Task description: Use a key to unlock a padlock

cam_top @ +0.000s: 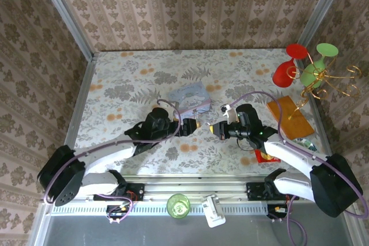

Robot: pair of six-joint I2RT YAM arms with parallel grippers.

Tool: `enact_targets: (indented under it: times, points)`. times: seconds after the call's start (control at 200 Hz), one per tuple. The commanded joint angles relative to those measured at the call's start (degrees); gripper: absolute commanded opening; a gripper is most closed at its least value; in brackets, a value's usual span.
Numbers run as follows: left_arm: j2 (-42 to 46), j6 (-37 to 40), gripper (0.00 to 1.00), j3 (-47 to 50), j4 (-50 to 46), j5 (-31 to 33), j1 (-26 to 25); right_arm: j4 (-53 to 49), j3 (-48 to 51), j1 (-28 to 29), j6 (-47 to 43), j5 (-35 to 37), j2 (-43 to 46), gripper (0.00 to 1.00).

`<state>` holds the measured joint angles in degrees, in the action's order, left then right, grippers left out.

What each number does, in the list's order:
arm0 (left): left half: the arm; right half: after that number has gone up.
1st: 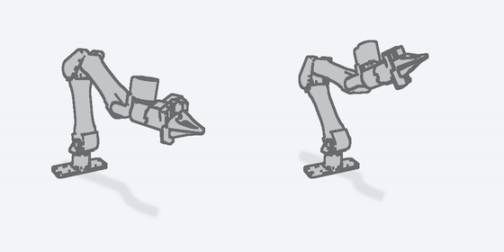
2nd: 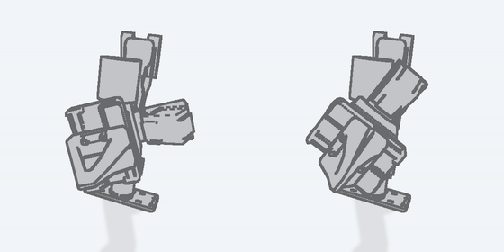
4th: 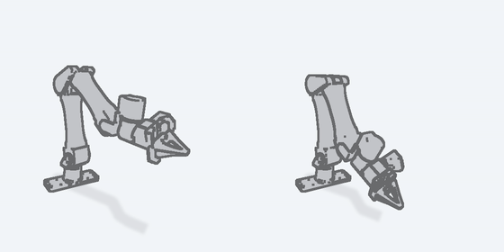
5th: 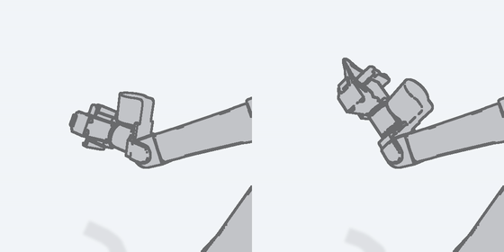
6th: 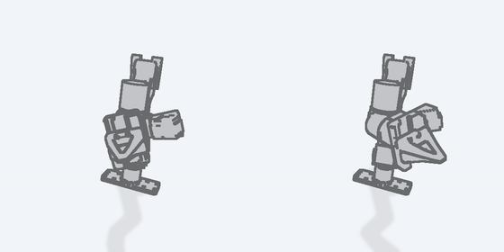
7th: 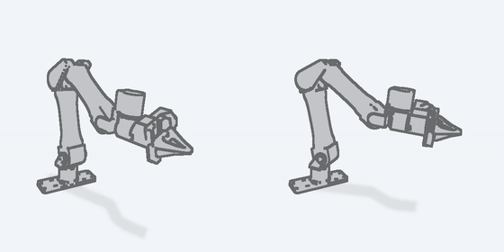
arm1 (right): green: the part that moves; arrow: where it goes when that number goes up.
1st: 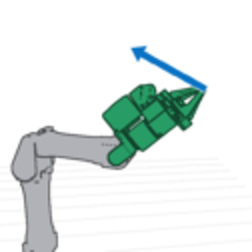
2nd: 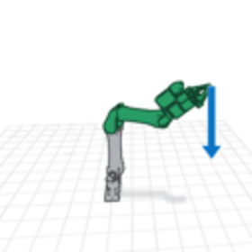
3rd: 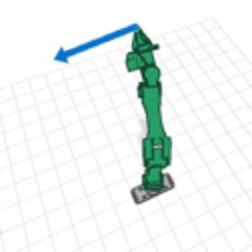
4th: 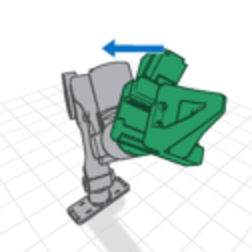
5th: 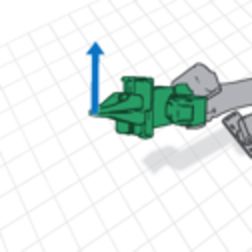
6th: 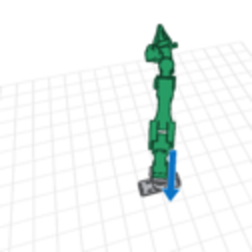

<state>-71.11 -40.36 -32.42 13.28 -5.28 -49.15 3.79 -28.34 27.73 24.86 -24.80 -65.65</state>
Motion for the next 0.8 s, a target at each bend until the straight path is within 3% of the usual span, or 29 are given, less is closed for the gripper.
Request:
enact_targets:
  times: [0.0, 0.16, 0.37, 0.795]
  points:
    - [-3.45, -0.88, 0.97, -2.12, 1.95, 0.94, -0.58, -2.70, -1.24, -0.22, 0.50, 3.75, -0.11, 0.00]
    - [-11.61, -2.65, 0.92, -5.77, 3.11, -1.38, -0.45, -3.76, -0.91, -0.29, 0.01, 5.62, 0.75, 0.00]
    - [-20.42, -1.16, 0.88, -11.93, 0.73, 2.06, -0.88, -3.61, 1.52, -0.30, 0.19, 6.48, 4.07, 0.00]
    - [-29.82, -6.20, 0.87, -14.69, 5.45, 3.67, -1.04, -4.63, 5.32, -1.91, -0.36, 6.21, 8.20, 0.00]
